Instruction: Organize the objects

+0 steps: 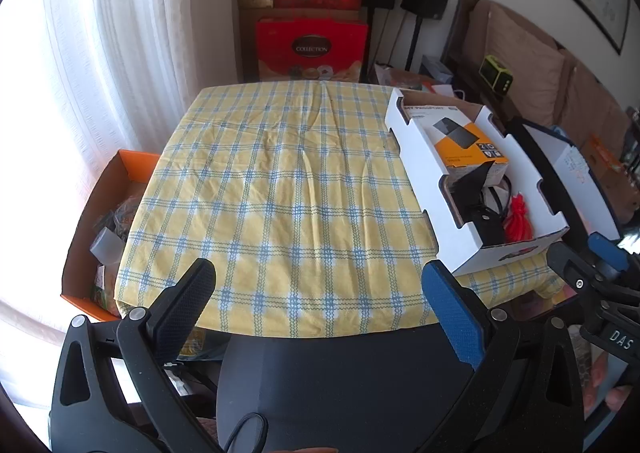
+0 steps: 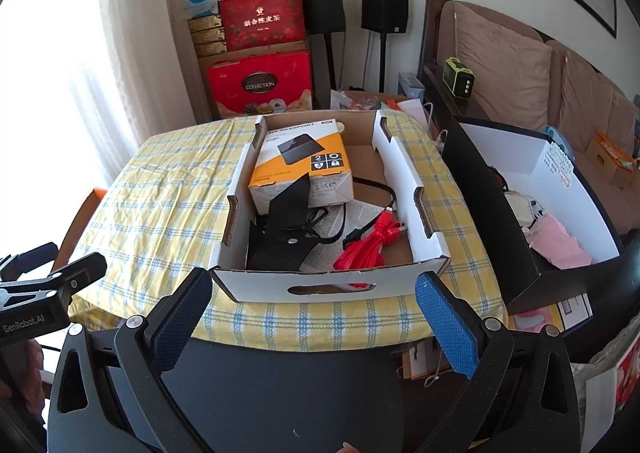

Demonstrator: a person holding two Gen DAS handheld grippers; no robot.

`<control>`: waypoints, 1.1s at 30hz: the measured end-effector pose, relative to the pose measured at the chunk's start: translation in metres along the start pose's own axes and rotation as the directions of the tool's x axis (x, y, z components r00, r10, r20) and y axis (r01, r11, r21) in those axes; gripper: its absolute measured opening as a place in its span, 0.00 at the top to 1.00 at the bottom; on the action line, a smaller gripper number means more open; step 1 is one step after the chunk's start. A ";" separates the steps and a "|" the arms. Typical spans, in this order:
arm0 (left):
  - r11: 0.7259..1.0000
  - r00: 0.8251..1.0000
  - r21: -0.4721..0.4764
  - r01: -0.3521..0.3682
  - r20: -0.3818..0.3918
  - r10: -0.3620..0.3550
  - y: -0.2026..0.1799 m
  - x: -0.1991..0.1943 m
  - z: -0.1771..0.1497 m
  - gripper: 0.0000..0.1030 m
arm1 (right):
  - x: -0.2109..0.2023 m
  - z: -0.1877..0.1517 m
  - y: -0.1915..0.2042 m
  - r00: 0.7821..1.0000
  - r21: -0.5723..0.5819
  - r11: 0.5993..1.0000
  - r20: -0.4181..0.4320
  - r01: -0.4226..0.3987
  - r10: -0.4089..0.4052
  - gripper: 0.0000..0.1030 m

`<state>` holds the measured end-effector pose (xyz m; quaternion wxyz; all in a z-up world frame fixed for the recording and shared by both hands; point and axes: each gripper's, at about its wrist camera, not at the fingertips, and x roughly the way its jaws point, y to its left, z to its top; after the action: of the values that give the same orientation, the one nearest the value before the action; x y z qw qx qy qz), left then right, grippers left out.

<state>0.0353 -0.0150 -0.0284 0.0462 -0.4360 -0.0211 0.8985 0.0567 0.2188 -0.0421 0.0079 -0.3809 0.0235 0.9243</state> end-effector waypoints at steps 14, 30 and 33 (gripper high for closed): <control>1.000 1.000 -0.004 -0.002 0.001 0.002 0.002 0.000 0.000 0.00 | 0.001 0.000 0.000 1.000 -0.001 1.000 -0.001 -0.003 0.003 0.01; 1.000 1.000 -0.001 -0.004 0.003 0.004 0.001 -0.001 0.001 0.00 | 0.002 0.000 0.001 1.000 0.001 1.000 -0.001 -0.002 0.002 0.01; 1.000 1.000 0.003 -0.005 0.006 0.005 0.001 -0.001 0.002 0.00 | 0.002 0.000 0.001 1.000 0.002 1.000 -0.001 -0.002 0.002 0.01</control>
<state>0.0346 -0.0159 -0.0268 0.0444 -0.4332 -0.0186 0.9000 0.0547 0.2180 -0.0434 0.0071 -0.3813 0.0246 0.9241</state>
